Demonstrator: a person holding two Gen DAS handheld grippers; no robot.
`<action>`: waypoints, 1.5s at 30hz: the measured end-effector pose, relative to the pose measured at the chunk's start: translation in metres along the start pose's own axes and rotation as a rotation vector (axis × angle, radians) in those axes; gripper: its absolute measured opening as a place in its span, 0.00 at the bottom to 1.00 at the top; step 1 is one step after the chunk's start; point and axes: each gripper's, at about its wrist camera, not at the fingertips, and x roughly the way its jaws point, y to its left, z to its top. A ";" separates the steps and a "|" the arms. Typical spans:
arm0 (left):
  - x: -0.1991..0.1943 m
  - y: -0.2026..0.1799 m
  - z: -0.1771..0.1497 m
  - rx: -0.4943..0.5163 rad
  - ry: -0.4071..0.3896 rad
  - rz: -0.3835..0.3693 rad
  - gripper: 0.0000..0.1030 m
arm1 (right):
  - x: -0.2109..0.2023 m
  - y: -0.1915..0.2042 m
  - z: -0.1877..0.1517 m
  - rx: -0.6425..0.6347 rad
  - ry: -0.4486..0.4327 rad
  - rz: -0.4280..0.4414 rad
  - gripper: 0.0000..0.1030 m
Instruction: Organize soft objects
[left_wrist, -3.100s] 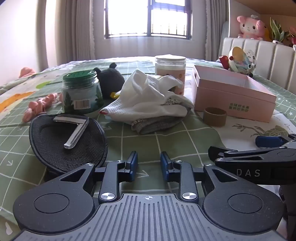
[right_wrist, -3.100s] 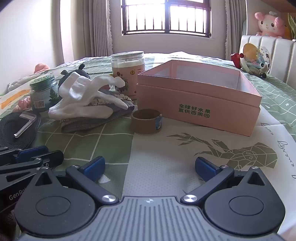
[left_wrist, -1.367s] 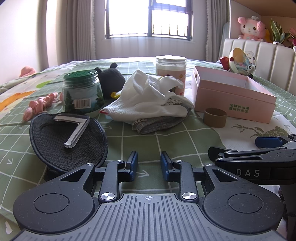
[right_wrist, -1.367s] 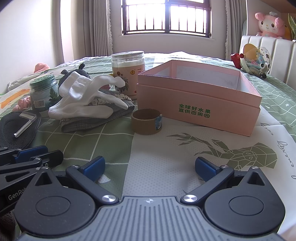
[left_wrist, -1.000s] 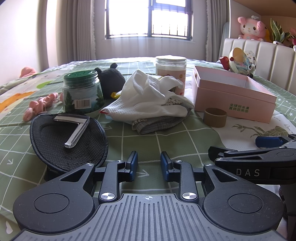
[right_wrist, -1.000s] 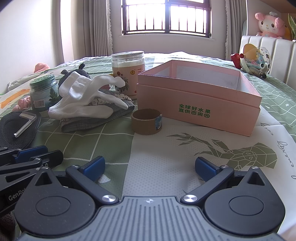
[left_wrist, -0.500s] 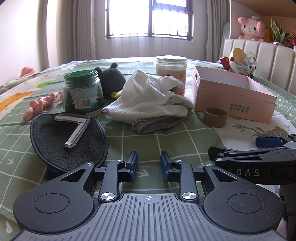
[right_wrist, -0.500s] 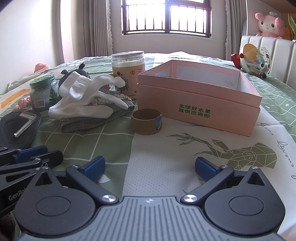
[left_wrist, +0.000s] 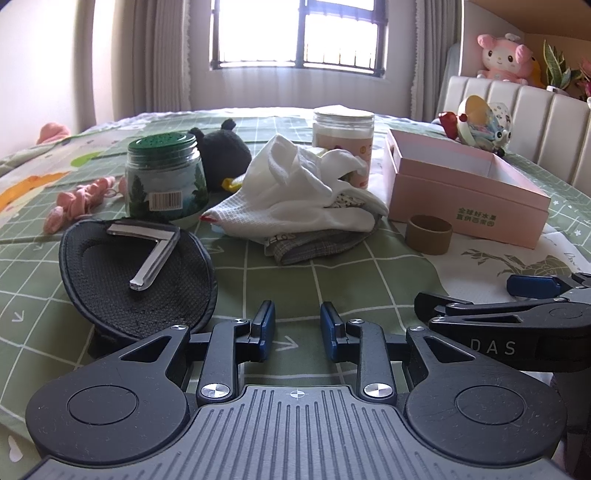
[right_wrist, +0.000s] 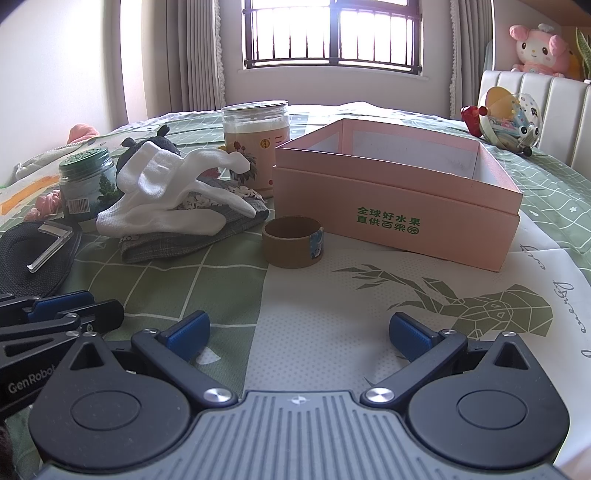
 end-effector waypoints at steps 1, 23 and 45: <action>-0.001 0.001 0.001 0.002 0.007 -0.009 0.29 | 0.000 0.000 0.000 0.002 0.001 0.002 1.00; 0.066 0.233 0.136 -0.020 0.077 0.040 0.27 | -0.001 0.003 0.023 -0.103 0.331 0.076 1.00; 0.042 0.248 0.087 -0.110 0.075 -0.038 0.12 | 0.011 0.146 0.082 -0.279 0.085 0.328 0.53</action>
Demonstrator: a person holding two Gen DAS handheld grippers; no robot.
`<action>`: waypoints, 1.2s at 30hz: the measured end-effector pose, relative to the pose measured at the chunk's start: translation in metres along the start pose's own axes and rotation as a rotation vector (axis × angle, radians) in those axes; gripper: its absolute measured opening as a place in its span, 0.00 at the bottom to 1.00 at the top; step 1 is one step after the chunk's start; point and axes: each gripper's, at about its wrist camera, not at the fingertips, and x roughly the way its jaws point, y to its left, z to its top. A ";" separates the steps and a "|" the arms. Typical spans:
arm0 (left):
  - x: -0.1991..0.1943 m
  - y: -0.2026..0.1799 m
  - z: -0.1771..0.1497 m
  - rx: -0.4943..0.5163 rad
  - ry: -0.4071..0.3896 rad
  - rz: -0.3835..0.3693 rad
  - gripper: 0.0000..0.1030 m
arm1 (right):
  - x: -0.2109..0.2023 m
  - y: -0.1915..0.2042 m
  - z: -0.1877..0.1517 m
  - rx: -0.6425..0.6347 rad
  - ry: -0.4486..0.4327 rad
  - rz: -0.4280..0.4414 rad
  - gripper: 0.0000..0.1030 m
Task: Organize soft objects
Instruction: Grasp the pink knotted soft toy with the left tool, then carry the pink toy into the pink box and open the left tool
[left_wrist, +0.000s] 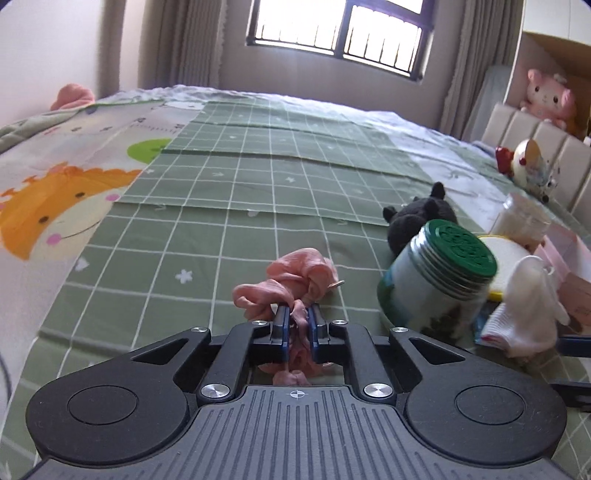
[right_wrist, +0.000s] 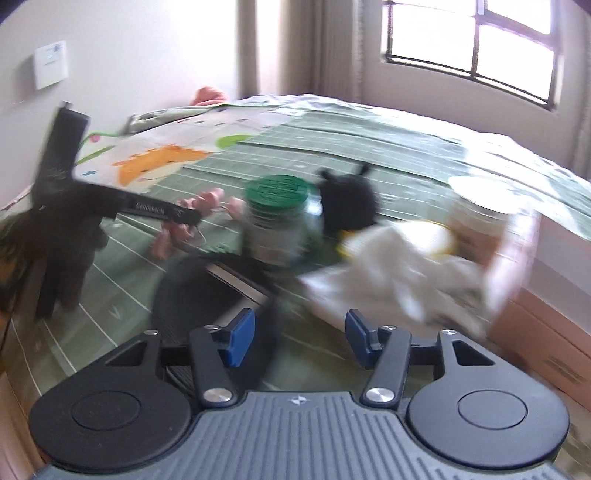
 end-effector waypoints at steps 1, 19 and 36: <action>-0.006 0.000 -0.002 -0.002 -0.008 0.005 0.12 | 0.011 0.006 0.005 -0.001 0.012 0.018 0.53; -0.038 0.006 0.022 -0.068 -0.116 0.004 0.12 | -0.009 -0.009 0.031 0.025 0.029 0.065 0.06; -0.022 -0.228 0.150 0.140 -0.179 -0.367 0.13 | -0.137 -0.209 0.052 0.271 -0.248 -0.148 0.07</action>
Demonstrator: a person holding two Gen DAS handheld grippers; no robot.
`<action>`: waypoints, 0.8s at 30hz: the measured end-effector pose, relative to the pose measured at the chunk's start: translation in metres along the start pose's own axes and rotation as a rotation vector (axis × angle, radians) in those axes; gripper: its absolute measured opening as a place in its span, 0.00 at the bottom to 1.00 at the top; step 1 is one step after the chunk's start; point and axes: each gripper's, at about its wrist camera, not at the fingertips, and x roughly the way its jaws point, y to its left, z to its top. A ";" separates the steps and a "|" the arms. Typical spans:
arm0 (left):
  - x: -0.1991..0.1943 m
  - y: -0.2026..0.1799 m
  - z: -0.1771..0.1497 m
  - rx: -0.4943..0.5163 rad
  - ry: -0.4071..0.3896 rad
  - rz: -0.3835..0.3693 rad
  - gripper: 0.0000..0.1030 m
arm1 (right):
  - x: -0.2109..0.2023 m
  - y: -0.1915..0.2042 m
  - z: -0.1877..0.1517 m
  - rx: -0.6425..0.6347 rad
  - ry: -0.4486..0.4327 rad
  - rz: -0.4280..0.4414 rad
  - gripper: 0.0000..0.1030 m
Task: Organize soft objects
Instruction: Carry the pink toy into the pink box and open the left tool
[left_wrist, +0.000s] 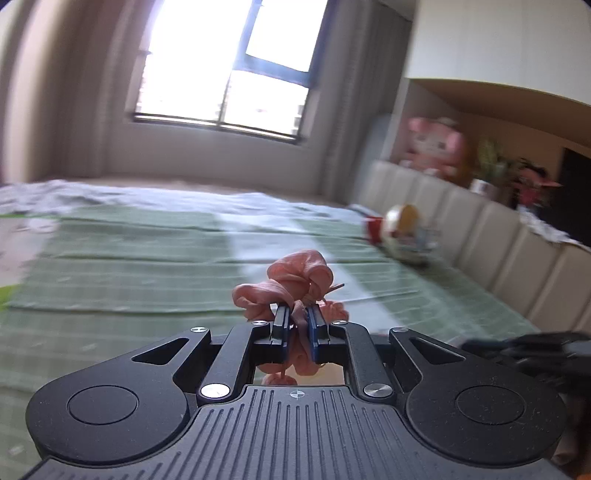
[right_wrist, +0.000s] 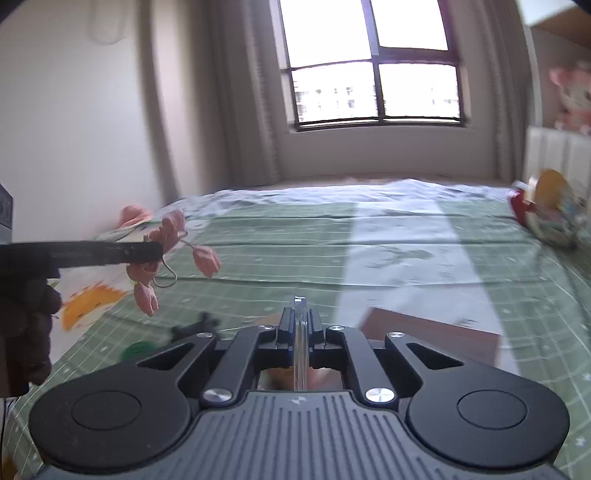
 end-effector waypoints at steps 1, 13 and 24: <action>0.018 -0.016 0.006 0.002 0.012 -0.049 0.14 | 0.001 -0.016 -0.002 0.024 0.009 -0.023 0.08; 0.170 -0.075 -0.065 -0.054 0.335 -0.077 0.22 | -0.015 -0.032 -0.128 -0.008 0.072 -0.210 0.67; 0.004 -0.022 -0.128 0.032 0.283 0.068 0.22 | -0.007 0.033 -0.151 -0.026 0.102 -0.174 0.79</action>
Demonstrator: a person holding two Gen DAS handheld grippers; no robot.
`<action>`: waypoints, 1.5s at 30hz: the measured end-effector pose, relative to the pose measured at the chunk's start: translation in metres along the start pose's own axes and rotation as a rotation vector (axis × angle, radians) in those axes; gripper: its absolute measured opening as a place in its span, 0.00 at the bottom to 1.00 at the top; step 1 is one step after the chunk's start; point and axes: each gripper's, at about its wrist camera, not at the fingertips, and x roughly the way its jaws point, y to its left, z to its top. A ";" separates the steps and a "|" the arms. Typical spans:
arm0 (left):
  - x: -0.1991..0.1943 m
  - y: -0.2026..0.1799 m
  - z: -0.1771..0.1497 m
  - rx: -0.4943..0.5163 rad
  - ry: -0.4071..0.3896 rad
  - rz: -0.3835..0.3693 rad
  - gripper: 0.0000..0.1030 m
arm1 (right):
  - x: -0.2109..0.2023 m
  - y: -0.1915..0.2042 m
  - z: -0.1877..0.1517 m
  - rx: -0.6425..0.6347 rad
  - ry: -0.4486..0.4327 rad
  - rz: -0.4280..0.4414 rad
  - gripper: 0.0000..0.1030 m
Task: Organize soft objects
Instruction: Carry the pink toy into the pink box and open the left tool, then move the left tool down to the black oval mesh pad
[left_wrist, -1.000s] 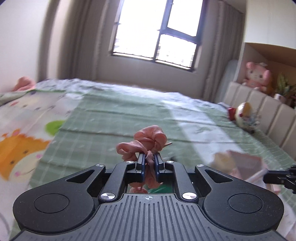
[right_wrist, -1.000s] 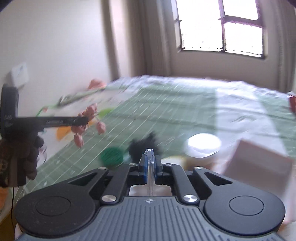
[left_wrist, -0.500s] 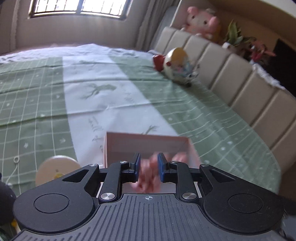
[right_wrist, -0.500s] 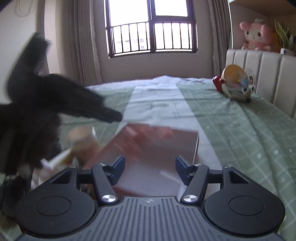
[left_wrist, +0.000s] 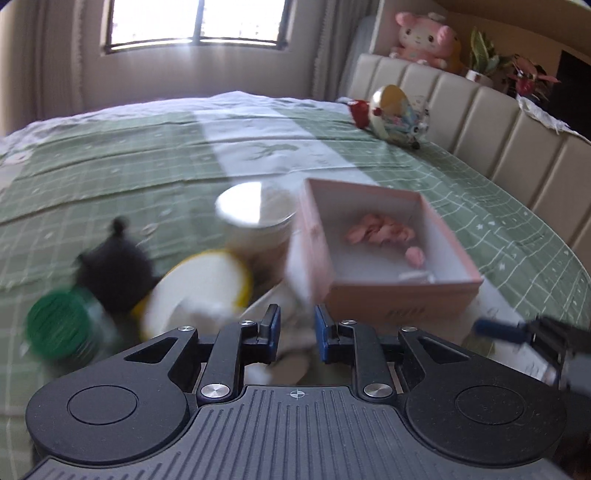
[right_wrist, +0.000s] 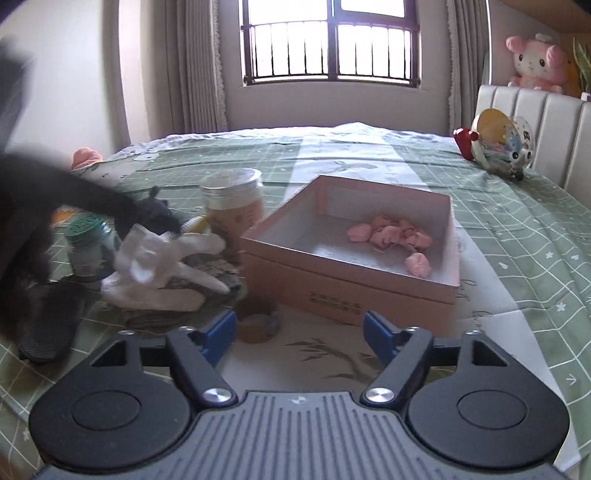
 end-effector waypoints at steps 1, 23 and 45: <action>-0.012 0.010 -0.011 -0.025 -0.007 0.008 0.22 | 0.000 0.005 -0.001 0.000 0.001 0.004 0.80; -0.146 0.146 -0.135 -0.457 -0.180 0.241 0.22 | 0.047 0.156 -0.027 -0.029 0.208 0.276 0.80; -0.065 0.131 -0.136 -0.505 -0.080 0.086 0.25 | 0.067 0.157 -0.023 -0.085 0.168 0.231 0.43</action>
